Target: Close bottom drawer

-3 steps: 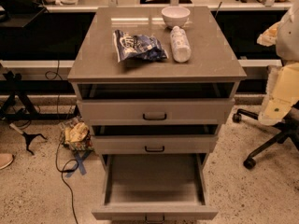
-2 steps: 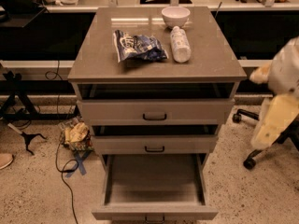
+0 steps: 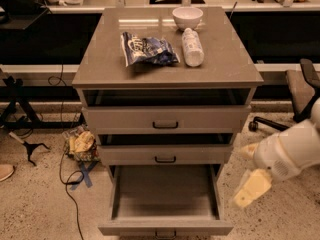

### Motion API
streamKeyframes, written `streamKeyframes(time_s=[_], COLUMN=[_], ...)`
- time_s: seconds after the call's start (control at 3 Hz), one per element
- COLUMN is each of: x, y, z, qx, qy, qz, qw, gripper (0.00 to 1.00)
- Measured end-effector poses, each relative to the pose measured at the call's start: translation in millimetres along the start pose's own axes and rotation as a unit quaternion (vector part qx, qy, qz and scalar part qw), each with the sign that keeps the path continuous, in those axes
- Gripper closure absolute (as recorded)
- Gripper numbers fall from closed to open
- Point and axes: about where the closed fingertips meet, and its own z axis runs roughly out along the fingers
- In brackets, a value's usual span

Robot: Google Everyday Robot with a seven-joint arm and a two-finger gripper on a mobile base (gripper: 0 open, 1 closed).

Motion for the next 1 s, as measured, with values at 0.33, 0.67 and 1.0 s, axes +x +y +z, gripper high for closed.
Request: streamKeyframes(time_s=[0.33,0.67,1.0], x=[14.7,14.7,44.9], y=[0.7,0.7,-9.4], z=[27.4,27.4,52.5], qx=[0.000,0.000,-0.007], qy=[-0.003,-0.003,-0.015], qz=[0.018,0.018,0.062], qw=[0.9998,0.9998,0.9979], gripper=[0.00,0.00,0.00])
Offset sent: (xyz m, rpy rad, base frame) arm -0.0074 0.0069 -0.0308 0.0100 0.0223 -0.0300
